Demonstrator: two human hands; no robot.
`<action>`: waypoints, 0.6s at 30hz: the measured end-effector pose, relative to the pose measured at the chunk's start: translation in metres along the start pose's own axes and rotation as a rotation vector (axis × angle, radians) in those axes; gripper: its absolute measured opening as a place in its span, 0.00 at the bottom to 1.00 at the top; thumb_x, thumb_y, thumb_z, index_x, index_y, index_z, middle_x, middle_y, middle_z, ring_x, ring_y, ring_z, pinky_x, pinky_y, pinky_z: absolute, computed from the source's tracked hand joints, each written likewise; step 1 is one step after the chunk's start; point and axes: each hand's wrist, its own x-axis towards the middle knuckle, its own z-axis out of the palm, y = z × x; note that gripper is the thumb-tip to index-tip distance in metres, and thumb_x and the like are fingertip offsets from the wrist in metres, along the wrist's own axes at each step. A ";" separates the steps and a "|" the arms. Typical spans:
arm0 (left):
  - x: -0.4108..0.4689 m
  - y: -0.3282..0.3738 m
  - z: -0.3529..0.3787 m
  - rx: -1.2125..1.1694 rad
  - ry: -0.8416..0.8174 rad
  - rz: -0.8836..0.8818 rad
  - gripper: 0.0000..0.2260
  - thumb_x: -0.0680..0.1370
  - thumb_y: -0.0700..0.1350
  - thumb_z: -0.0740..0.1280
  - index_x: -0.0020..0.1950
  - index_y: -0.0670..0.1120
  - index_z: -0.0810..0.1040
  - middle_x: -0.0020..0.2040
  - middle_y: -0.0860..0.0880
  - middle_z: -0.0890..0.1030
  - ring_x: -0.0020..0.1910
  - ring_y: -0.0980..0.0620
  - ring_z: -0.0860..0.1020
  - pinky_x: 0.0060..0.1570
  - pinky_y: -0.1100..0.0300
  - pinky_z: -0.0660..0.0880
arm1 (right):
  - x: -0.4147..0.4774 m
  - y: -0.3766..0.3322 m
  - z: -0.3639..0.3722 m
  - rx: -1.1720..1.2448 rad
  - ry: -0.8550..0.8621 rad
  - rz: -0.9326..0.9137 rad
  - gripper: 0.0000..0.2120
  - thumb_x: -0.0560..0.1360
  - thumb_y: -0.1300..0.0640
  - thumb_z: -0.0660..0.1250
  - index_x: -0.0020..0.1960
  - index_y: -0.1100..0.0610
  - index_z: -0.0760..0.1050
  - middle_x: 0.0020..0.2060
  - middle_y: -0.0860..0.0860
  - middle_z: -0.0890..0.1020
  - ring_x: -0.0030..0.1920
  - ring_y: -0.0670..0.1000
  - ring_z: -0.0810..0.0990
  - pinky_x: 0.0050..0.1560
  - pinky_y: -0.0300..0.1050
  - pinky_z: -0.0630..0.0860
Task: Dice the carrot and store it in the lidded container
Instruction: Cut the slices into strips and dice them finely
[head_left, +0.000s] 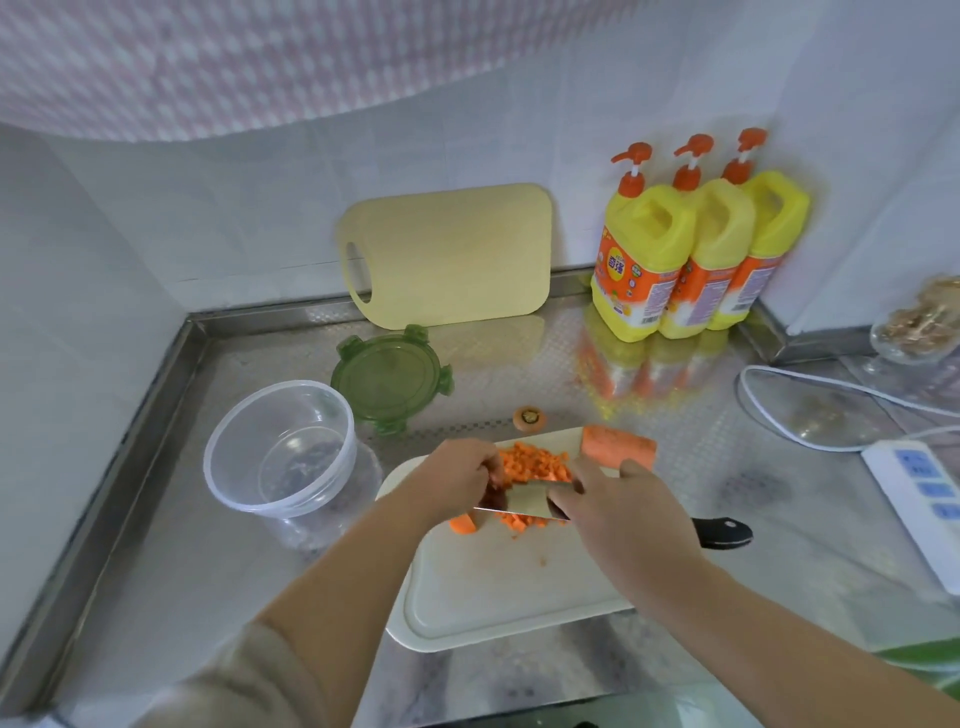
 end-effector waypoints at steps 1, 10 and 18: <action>0.004 0.001 0.003 -0.031 -0.004 -0.006 0.18 0.70 0.31 0.54 0.34 0.50 0.76 0.37 0.50 0.80 0.43 0.45 0.80 0.49 0.52 0.79 | -0.002 0.003 0.001 0.009 -0.014 0.007 0.22 0.39 0.63 0.78 0.30 0.52 0.78 0.31 0.52 0.76 0.18 0.51 0.66 0.30 0.41 0.57; 0.009 0.023 0.016 -0.122 0.050 0.104 0.20 0.71 0.29 0.55 0.35 0.51 0.77 0.37 0.55 0.79 0.41 0.56 0.77 0.43 0.66 0.74 | -0.016 0.012 -0.015 0.031 -0.087 0.044 0.16 0.72 0.65 0.64 0.58 0.52 0.74 0.57 0.53 0.74 0.42 0.55 0.78 0.39 0.45 0.62; 0.012 0.021 0.019 -0.176 0.019 0.107 0.20 0.75 0.31 0.56 0.57 0.49 0.78 0.49 0.56 0.81 0.49 0.59 0.78 0.51 0.64 0.76 | -0.014 0.012 -0.009 0.083 -0.166 0.056 0.16 0.72 0.65 0.63 0.58 0.52 0.73 0.55 0.52 0.72 0.40 0.54 0.73 0.41 0.46 0.67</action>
